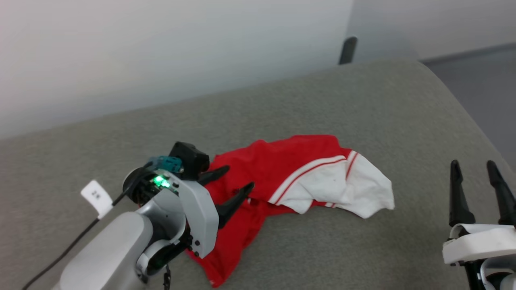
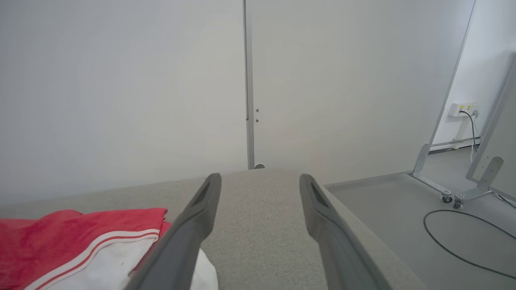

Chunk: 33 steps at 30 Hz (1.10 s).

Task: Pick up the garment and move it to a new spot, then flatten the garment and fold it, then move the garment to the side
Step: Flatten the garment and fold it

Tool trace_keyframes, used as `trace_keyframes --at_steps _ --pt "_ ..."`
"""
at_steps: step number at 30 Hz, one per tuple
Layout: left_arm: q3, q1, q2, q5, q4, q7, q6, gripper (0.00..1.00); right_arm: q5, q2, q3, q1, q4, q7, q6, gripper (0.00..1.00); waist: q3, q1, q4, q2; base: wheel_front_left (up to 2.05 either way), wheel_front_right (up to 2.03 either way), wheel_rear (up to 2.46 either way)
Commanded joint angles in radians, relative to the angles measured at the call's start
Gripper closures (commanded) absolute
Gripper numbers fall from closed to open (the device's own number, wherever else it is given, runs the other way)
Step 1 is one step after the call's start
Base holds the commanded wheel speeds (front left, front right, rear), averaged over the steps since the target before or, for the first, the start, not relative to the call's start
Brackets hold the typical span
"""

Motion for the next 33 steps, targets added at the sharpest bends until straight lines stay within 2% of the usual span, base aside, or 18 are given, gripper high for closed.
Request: trace_keyframes --at_steps 1,12,19,20,21,22,23,33 --pt "-0.022 -0.024 0.013 -0.009 0.023 0.008 -0.003 0.00 0.023 0.004 0.011 -0.015 0.011 -0.013 -0.001 0.00 0.057 0.0000 -0.063 -0.0001 0.00 0.00 0.00" --pt "-0.117 -0.072 0.073 0.019 0.195 0.006 -0.003 0.00 0.086 0.004 0.046 -0.036 0.049 -0.055 -0.001 0.00 0.120 0.0000 -0.114 -0.0001 0.00 0.00 0.00" --pt "-0.186 -0.101 0.059 0.035 0.345 -0.006 -0.002 0.00 0.097 0.003 0.065 -0.053 0.075 -0.065 -0.001 0.00 0.141 0.0000 -0.111 -0.0001 0.00 0.00 0.00" --pt "-0.195 -0.104 0.053 0.028 0.364 -0.009 -0.002 0.40 0.099 0.003 0.067 -0.057 0.077 -0.065 -0.001 0.00 0.142 0.0000 -0.109 -0.0001 0.00 0.00 0.00" --pt "-0.206 -0.107 0.049 0.022 0.378 -0.014 -0.002 0.65 0.100 0.003 0.068 -0.058 0.078 -0.066 -0.001 0.00 0.143 0.0000 -0.106 -0.0001 0.00 0.00 0.00" --pt "-0.219 -0.111 0.044 0.017 0.389 -0.019 -0.002 0.71 0.096 0.003 0.067 -0.057 0.079 -0.066 -0.001 0.00 0.144 0.0000 -0.102 -0.0001 0.00 0.00 0.00" --pt "-0.228 -0.113 0.042 0.005 0.403 -0.024 -0.002 1.00 0.096 0.003 0.070 -0.058 0.080 -0.067 -0.001 0.00 0.145 0.0000 -0.100 -0.0001 0.00 0.00 0.00" --pt "-0.277 -0.158 0.042 -0.097 0.476 -0.069 0.000 1.00 0.082 0.003 0.058 -0.045 0.075 -0.052 -0.001 0.00 0.113 0.0000 -0.030 -0.0001 0.00 0.00 0.00"
